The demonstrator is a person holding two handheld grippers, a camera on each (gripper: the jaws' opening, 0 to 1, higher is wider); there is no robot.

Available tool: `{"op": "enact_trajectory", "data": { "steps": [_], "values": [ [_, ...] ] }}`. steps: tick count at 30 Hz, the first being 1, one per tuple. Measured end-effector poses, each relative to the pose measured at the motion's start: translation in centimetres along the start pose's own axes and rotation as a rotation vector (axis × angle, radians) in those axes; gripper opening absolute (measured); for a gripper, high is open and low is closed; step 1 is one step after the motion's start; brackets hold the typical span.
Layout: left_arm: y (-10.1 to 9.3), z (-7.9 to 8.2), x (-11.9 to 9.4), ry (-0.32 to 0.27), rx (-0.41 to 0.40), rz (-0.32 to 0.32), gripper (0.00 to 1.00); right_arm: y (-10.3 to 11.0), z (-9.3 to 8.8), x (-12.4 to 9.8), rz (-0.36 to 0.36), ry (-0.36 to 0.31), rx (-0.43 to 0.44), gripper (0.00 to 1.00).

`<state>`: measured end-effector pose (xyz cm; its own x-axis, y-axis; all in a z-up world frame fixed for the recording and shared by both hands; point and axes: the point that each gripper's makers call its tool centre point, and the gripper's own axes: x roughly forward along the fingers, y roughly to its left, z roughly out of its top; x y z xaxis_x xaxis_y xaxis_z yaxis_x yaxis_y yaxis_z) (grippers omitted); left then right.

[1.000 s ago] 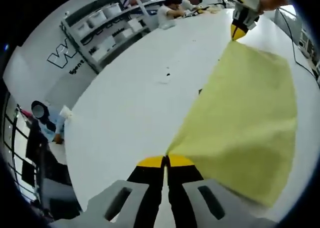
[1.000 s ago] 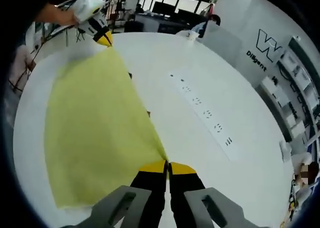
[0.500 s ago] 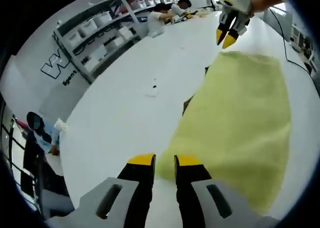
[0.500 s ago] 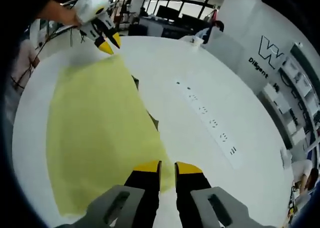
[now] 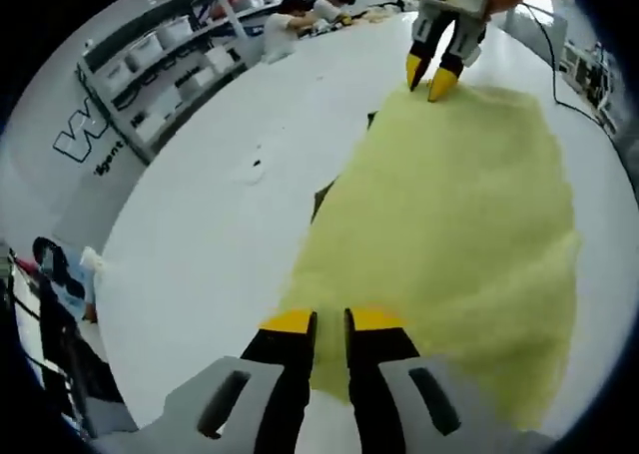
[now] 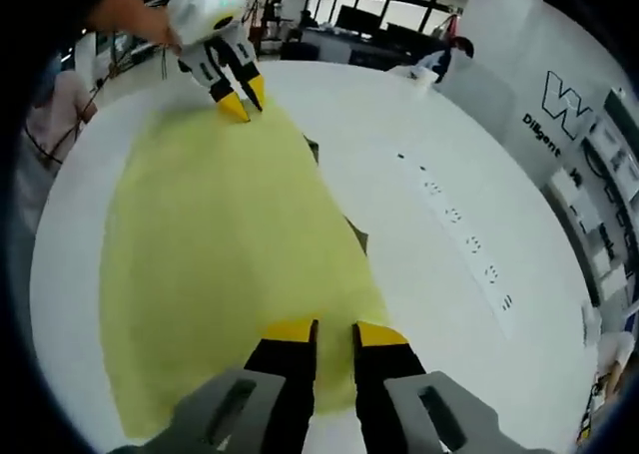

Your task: Fold the garment on the visible template until the final outline fits inside the template.

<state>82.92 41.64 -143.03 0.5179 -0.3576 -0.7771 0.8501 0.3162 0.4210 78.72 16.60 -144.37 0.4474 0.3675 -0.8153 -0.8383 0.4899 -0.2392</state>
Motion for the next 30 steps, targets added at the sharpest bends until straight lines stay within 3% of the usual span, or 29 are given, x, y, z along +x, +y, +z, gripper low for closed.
{"op": "enact_trajectory", "data": {
  "steps": [2,4,5,11,16,21,25,28,30],
  "values": [
    [0.4,-0.8,0.0,0.018,-0.061,0.010,0.10,-0.3,-0.1,0.1,-0.009,-0.003,0.027,0.02],
    [0.3,-1.3,0.0,0.022,-0.135,-0.005,0.12,-0.6,-0.2,0.2,-0.016,0.001,0.038,0.04],
    [0.5,-1.1,-0.1,-0.002,-0.127,-0.006,0.12,-0.7,-0.2,0.2,-0.020,-0.003,0.045,0.03],
    [0.5,-1.4,-0.1,0.008,-0.133,-0.004,0.10,-2.7,-0.6,0.4,-0.080,0.006,0.085,0.04],
    [1.5,-1.8,0.1,0.019,-0.236,0.031,0.14,-2.6,-0.8,0.1,-0.081,0.015,0.107,0.02],
    [1.2,-1.2,-0.2,0.004,-0.169,0.031,0.20,-2.4,-0.9,0.0,-0.081,0.018,0.088,0.03],
    [0.6,0.4,-0.2,-0.039,-0.128,0.019,0.27,-2.1,-0.4,0.1,-0.067,-0.001,0.097,0.07],
    [-0.3,2.4,0.2,-0.126,-0.106,-0.032,0.28,-1.4,0.9,0.2,-0.032,-0.051,0.063,0.13],
    [-0.6,2.8,0.6,-0.123,-0.114,-0.036,0.30,-1.4,1.2,0.5,-0.030,-0.046,0.064,0.14]
  ]
}}
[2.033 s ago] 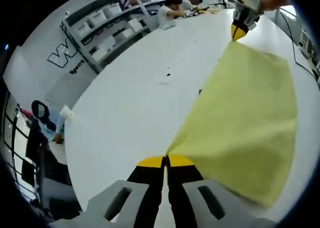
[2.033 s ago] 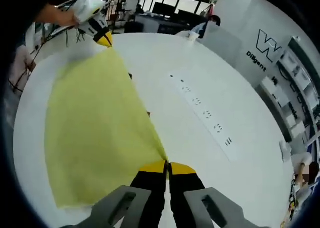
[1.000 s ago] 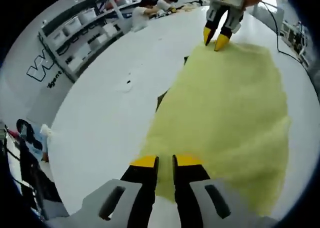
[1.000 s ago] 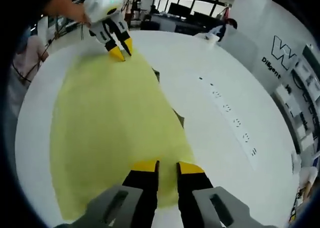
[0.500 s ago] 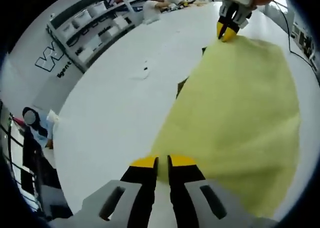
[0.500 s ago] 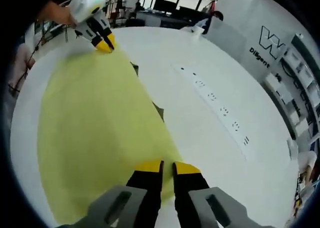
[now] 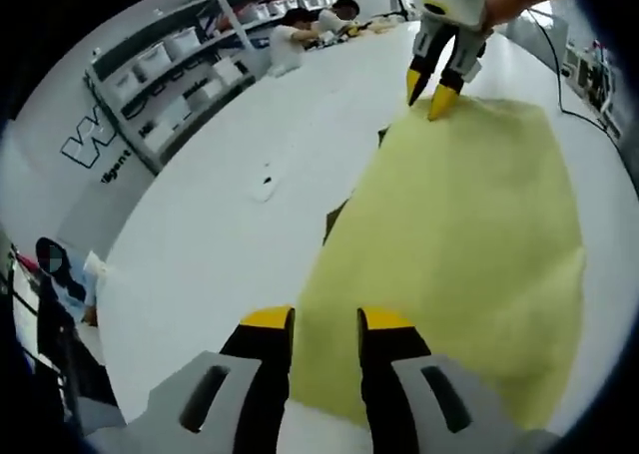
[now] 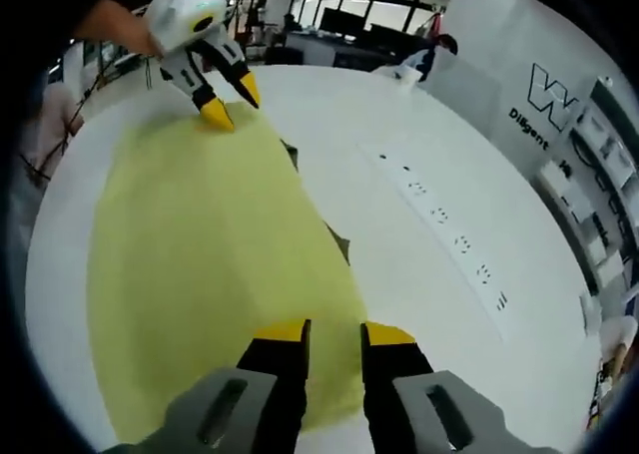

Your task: Fold the garment on the visible template until the final outline fits inside the template.

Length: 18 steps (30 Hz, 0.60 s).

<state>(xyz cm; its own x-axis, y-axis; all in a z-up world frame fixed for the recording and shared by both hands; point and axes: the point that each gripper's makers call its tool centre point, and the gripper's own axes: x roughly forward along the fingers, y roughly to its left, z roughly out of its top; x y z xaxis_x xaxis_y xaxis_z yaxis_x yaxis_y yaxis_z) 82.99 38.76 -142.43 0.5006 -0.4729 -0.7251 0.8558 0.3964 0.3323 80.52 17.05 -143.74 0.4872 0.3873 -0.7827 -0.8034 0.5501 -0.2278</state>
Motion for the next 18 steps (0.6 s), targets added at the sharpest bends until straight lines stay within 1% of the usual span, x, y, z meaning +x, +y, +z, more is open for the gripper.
{"op": "enact_trajectory", "data": {
  "steps": [2,3,4,5,6,9,14,15,18],
  "values": [
    [-0.3,0.3,0.6,-0.005,0.028,-0.013,0.30,0.0,0.5,0.2,0.006,-0.010,-0.004,0.14],
    [-0.1,0.5,0.9,-0.005,0.034,-0.007,0.29,0.0,0.6,0.3,0.008,-0.016,-0.001,0.14],
    [0.0,0.6,1.1,-0.009,0.022,-0.005,0.28,0.0,0.8,0.5,0.011,-0.015,0.002,0.14],
    [0.1,1.0,1.3,-0.026,-0.018,-0.008,0.28,0.0,0.8,0.6,0.013,-0.015,0.001,0.14],
    [0.1,1.2,1.4,-0.036,-0.030,-0.011,0.28,0.0,0.9,0.7,0.014,-0.015,-0.007,0.13],
    [0.0,1.2,1.8,-0.035,-0.017,-0.018,0.27,-0.4,1.2,0.9,0.011,-0.020,-0.009,0.12],
    [0.1,1.2,2.1,-0.048,-0.036,-0.027,0.24,-0.7,1.2,1.3,0.021,-0.021,0.000,0.12],
    [0.2,1.2,2.1,-0.049,-0.041,-0.028,0.23,-1.0,1.1,1.6,0.027,-0.021,0.003,0.11],
    [0.0,1.2,2.1,-0.051,-0.050,-0.042,0.20,-0.9,1.1,1.7,0.039,-0.018,0.009,0.08]
  ]
}}
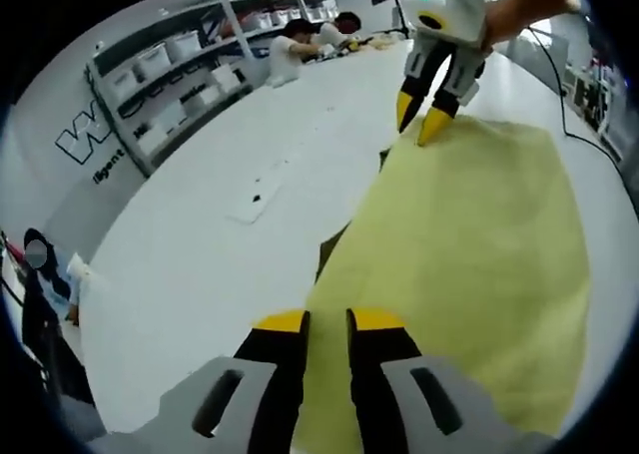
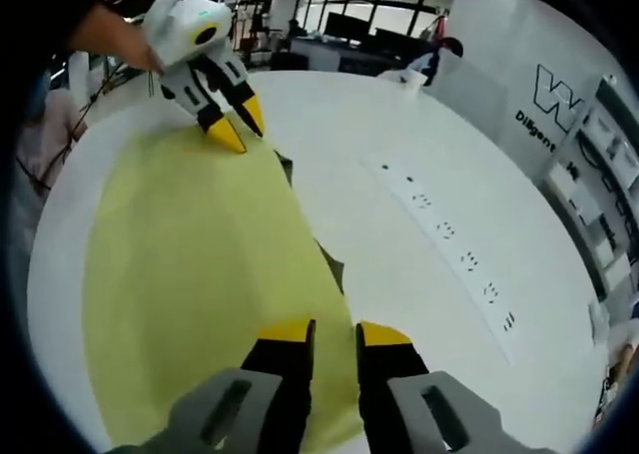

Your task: Fold the garment on the visible template until the final outline fits inside the template.

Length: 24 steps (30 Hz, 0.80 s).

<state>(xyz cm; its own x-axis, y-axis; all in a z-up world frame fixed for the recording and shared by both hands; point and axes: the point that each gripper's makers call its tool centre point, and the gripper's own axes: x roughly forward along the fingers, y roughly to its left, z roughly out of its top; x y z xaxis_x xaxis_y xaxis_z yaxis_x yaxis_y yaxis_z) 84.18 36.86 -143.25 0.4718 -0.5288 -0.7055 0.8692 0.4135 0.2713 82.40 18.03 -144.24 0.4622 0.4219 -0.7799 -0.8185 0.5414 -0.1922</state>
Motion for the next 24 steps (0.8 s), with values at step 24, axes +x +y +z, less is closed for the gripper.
{"op": "enact_trajectory", "data": {
  "steps": [24],
  "values": [
    [0.31,0.03,0.26,0.002,-0.058,-0.032,0.13,0.35,0.16,0.26,0.020,-0.005,0.013,0.07]
  ]
}}
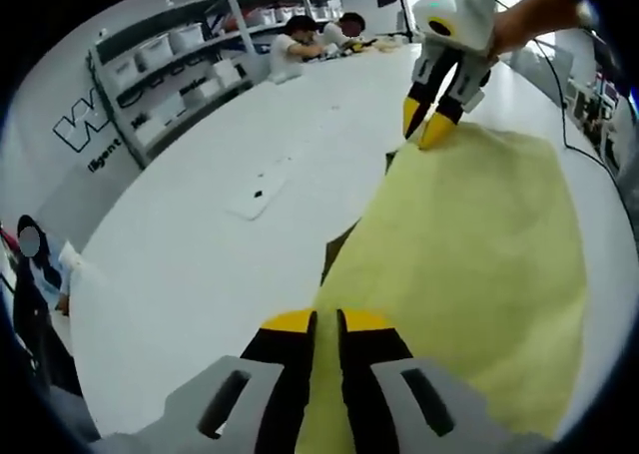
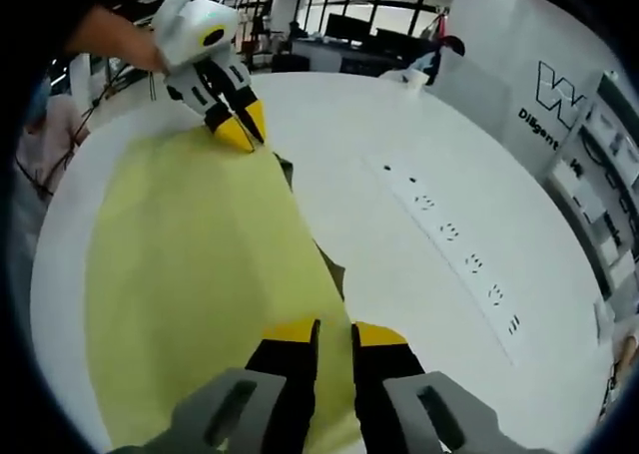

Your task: Fold the garment on the visible template until the final outline fits inside the template.

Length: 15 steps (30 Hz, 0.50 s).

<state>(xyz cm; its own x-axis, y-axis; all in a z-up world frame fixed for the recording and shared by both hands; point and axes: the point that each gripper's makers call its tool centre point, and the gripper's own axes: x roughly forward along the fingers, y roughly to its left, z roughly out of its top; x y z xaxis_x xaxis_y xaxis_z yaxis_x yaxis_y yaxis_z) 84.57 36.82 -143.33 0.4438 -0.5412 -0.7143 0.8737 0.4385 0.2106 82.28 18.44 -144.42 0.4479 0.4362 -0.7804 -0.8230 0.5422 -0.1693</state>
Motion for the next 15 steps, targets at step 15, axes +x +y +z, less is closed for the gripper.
{"op": "enact_trajectory", "data": {
  "steps": [15],
  "values": [
    [-0.41,0.03,0.22,-0.009,-0.045,-0.060,0.16,0.42,-0.02,0.21,0.036,0.005,0.022,0.00]
  ]
}}
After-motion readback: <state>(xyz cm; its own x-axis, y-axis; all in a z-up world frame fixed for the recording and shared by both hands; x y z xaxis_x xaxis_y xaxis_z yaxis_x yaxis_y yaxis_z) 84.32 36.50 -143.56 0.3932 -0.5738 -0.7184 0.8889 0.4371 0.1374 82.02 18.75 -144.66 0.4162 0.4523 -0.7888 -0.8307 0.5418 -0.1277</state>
